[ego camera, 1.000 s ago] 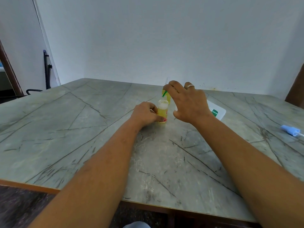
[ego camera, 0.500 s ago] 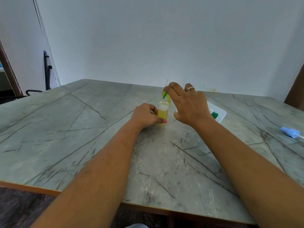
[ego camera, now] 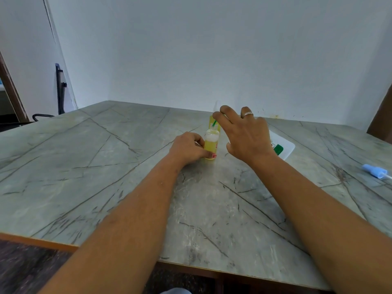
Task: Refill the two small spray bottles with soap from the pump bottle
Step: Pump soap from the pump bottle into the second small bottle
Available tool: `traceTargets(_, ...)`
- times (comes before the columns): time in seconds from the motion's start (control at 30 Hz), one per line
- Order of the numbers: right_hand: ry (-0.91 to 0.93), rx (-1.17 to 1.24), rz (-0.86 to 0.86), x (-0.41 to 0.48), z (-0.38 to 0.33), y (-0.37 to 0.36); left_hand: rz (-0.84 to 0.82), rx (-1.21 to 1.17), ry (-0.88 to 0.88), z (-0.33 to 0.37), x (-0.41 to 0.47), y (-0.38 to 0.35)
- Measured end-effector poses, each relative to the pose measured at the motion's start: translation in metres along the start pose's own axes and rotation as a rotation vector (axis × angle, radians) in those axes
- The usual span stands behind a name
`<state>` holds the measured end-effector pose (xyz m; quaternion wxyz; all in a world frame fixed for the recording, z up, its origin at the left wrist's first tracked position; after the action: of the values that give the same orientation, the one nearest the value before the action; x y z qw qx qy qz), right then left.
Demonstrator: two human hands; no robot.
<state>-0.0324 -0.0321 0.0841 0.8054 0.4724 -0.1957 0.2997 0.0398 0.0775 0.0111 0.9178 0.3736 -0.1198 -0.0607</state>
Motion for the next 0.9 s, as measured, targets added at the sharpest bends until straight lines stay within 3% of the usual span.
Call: traceTargets(0.9,0.022,0.035,0.023,0.0009,0.0,-0.0007,-0.006,0.004,0.004,0.0026,-0.0028,-0.0004)
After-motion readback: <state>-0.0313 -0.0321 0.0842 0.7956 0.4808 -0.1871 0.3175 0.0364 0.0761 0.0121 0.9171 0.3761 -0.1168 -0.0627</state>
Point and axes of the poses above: each hand's wrist, its own x-axis towards the middle knuckle, its own y-axis out of the back of the hand, z = x × y, the point moved 10 cm from there along x, towards the middle knuckle, and after that the axes turned 4 degrees about -z, right-handed, at the moved point
